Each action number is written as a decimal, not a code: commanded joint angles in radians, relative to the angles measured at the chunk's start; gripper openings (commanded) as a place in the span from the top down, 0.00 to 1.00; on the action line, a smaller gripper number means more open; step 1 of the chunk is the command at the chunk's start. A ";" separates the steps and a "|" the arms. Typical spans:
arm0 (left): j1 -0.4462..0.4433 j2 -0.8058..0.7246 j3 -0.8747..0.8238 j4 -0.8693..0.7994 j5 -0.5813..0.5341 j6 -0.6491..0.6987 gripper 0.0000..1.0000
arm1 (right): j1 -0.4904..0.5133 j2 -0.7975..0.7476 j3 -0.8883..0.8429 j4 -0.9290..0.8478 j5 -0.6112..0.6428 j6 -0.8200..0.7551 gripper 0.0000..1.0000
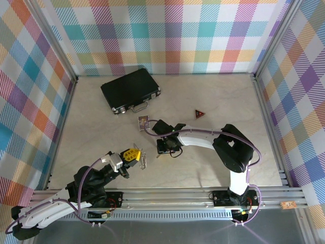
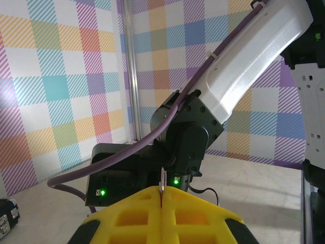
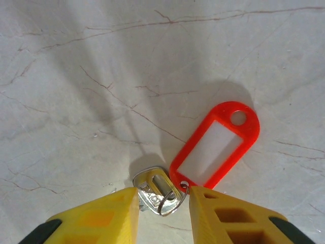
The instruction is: Put the keys on the keyring
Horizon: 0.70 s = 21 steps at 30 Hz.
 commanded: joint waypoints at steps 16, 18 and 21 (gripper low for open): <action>-0.005 -0.022 -0.016 0.062 0.018 -0.009 1.00 | 0.008 0.027 0.050 -0.067 0.091 -0.009 0.83; -0.005 -0.022 -0.016 0.062 0.018 -0.010 1.00 | 0.007 0.023 0.054 -0.085 0.104 -0.013 0.87; -0.005 -0.023 -0.018 0.063 0.019 -0.012 1.00 | 0.008 0.009 0.051 -0.097 0.114 -0.023 0.90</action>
